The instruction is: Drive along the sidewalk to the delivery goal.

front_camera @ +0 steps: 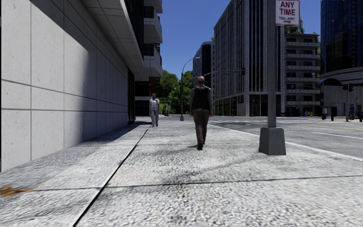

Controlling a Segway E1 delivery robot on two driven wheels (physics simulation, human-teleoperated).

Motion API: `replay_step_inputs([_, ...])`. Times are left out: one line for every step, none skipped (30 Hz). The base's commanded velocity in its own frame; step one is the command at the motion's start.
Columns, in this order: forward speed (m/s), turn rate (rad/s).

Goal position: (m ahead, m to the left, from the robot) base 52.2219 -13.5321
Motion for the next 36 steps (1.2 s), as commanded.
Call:
replay_step_inputs([0.78, 0.0])
replay_step_inputs([0.78, 0.0])
replay_step_inputs([0.79, 0.0])
replay_step_inputs([0.8, 0.0])
replay_step_inputs([0.81, 0.0])
replay_step_inputs([0.82, 0.0])
replay_step_inputs([0.84, 0.0])
replay_step_inputs([0.84, 0.0])
replay_step_inputs([0.84, 0.0])
replay_step_inputs([0.85, 0.0])
replay_step_inputs([0.85, 0.0])
replay_step_inputs([0.85, 0.0])
replay_step_inputs([0.85, 0.0])
replay_step_inputs([0.85, 0.0])
replay_step_inputs([0.85, 0.0])
replay_step_inputs([0.85, 0.0])
replay_step_inputs([0.85, 0.0])
replay_step_inputs([0.86, 0.0])
replay_step_inputs([0.86, 0.0])
replay_step_inputs([0.86, 0.0])
replay_step_inputs([0.86, 0.0])
replay_step_inputs([0.86, 0.0])
replay_step_inputs([0.86, 0.0])
replay_step_inputs([0.86, 0.0])
replay_step_inputs([0.87, 0.0])
replay_step_inputs([0.87, 0.0])
replay_step_inputs([0.87, 0.0])
replay_step_inputs([0.87, 0.0])
replay_step_inputs([0.87, 0.0])
replay_step_inputs([0.87, 0.0])
replay_step_inputs([0.87, 0.0])
replay_step_inputs([0.87, 0.0])
replay_step_inputs([0.87, 0.0])
replay_step_inputs([0.87, 0.0])
replay_step_inputs([0.87, 0.0])
replay_step_inputs([0.87, 0.0])
